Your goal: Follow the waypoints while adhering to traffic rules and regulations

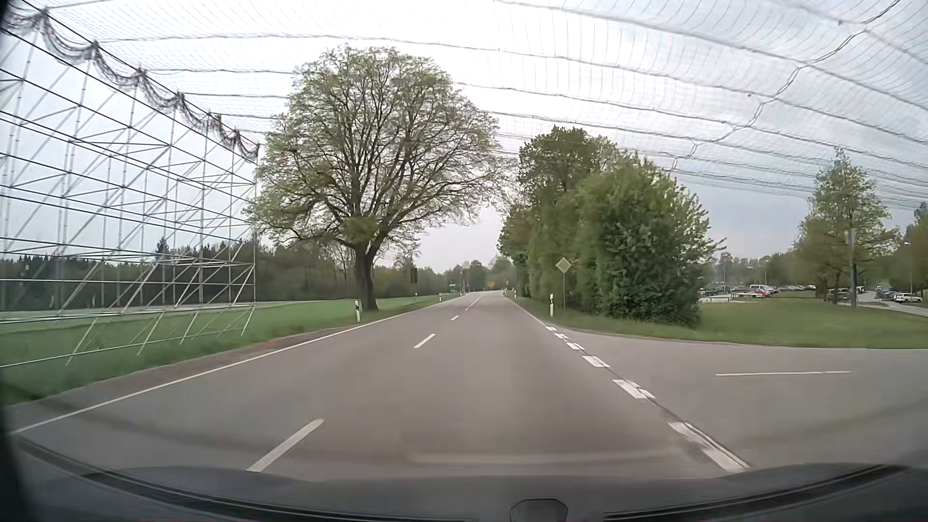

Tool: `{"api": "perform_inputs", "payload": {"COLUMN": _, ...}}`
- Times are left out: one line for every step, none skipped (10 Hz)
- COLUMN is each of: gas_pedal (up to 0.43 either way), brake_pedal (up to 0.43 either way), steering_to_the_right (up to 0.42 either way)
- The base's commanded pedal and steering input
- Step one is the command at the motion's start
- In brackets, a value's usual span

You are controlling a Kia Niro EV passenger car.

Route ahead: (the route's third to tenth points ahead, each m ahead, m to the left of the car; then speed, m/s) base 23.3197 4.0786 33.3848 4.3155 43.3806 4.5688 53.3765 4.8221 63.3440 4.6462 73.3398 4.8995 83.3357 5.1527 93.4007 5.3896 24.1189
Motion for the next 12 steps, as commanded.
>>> {"api": "perform_inputs", "payload": {"gas_pedal": 0.079, "brake_pedal": 0.000, "steering_to_the_right": -0.001}}
{"api": "perform_inputs", "payload": {"gas_pedal": 0.079, "brake_pedal": 0.000, "steering_to_the_right": -0.001}}
{"api": "perform_inputs", "payload": {"gas_pedal": 0.079, "brake_pedal": 0.000, "steering_to_the_right": -0.001}}
{"api": "perform_inputs", "payload": {"gas_pedal": 0.087, "brake_pedal": 0.000, "steering_to_the_right": -0.001}}
{"api": "perform_inputs", "payload": {"gas_pedal": 0.087, "brake_pedal": 0.000, "steering_to_the_right": -0.001}}
{"api": "perform_inputs", "payload": {"gas_pedal": 0.087, "brake_pedal": 0.000, "steering_to_the_right": -0.001}}
{"api": "perform_inputs", "payload": {"gas_pedal": 0.087, "brake_pedal": 0.000, "steering_to_the_right": -0.001}}
{"api": "perform_inputs", "payload": {"gas_pedal": 0.087, "brake_pedal": 0.000, "steering_to_the_right": -0.001}}
{"api": "perform_inputs", "payload": {"gas_pedal": 0.087, "brake_pedal": 0.000, "steering_to_the_right": -0.001}}
{"api": "perform_inputs", "payload": {"gas_pedal": 0.087, "brake_pedal": 0.000, "steering_to_the_right": -0.001}}
{"api": "perform_inputs", "payload": {"gas_pedal": 0.087, "brake_pedal": 0.000, "steering_to_the_right": -0.001}}
{"api": "perform_inputs", "payload": {"gas_pedal": 0.087, "brake_pedal": 0.000, "steering_to_the_right": -0.001}}
